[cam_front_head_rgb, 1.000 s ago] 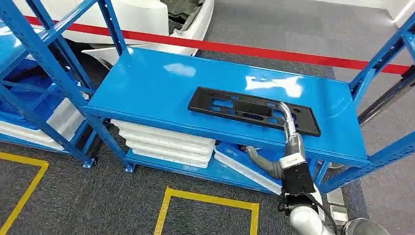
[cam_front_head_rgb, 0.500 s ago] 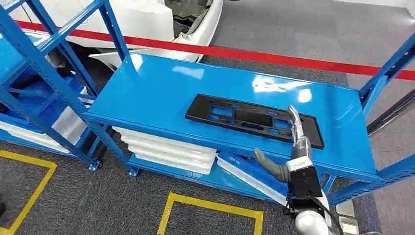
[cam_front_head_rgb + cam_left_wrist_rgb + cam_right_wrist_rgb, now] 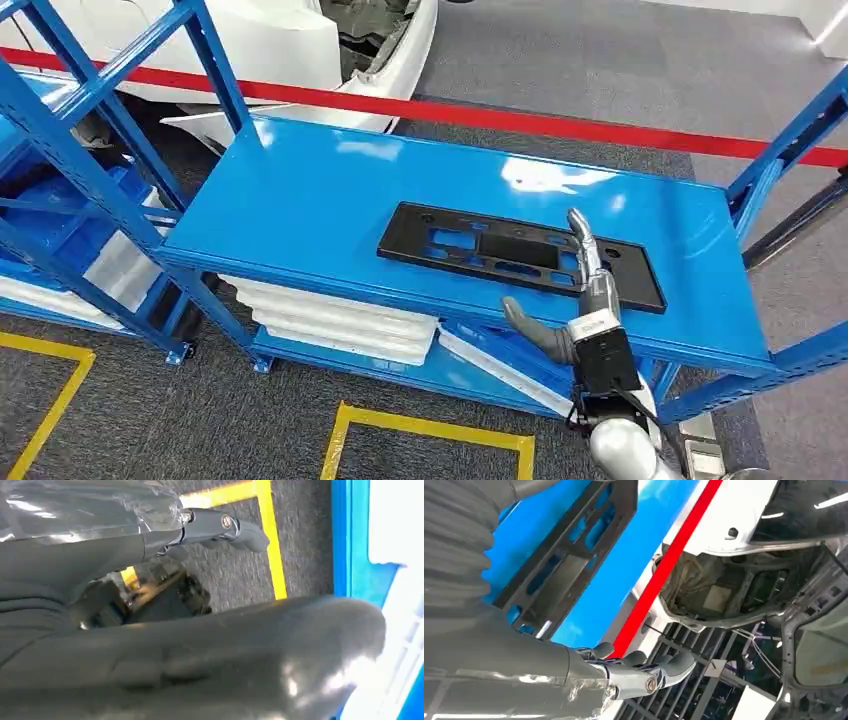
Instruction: Take the parts from the cabinet and place them on the table.
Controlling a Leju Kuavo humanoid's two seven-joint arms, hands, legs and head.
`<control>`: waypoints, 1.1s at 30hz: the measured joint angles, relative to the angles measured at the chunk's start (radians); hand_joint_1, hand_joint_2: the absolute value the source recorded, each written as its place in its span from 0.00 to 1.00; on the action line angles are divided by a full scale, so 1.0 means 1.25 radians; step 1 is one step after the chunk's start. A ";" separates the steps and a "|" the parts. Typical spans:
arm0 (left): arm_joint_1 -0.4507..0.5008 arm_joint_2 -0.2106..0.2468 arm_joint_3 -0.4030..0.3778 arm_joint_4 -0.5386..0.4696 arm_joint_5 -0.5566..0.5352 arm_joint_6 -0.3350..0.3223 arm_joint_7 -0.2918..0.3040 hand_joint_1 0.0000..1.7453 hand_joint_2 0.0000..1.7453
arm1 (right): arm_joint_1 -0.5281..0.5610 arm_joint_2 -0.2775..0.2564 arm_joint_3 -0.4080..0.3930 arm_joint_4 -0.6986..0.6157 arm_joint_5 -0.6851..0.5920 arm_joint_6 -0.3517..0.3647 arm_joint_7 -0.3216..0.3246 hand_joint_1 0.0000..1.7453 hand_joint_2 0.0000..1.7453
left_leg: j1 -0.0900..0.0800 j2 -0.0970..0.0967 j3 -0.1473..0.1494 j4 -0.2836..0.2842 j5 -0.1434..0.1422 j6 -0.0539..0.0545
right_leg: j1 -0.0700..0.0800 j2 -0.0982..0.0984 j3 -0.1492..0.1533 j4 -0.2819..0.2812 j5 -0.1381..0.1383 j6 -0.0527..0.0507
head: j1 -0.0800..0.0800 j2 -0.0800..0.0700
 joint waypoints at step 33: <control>0.004 -0.001 -0.001 0.000 0.002 0.000 0.001 0.00 0.00 | 0.000 -0.001 -0.002 0.002 0.000 0.011 0.015 0.00 1.00 | 0.002 0.001 0.001 -0.007 0.002 0.003 | -0.002 0.000 -0.082 0.124 -0.046 0.010 | 0.013 0.000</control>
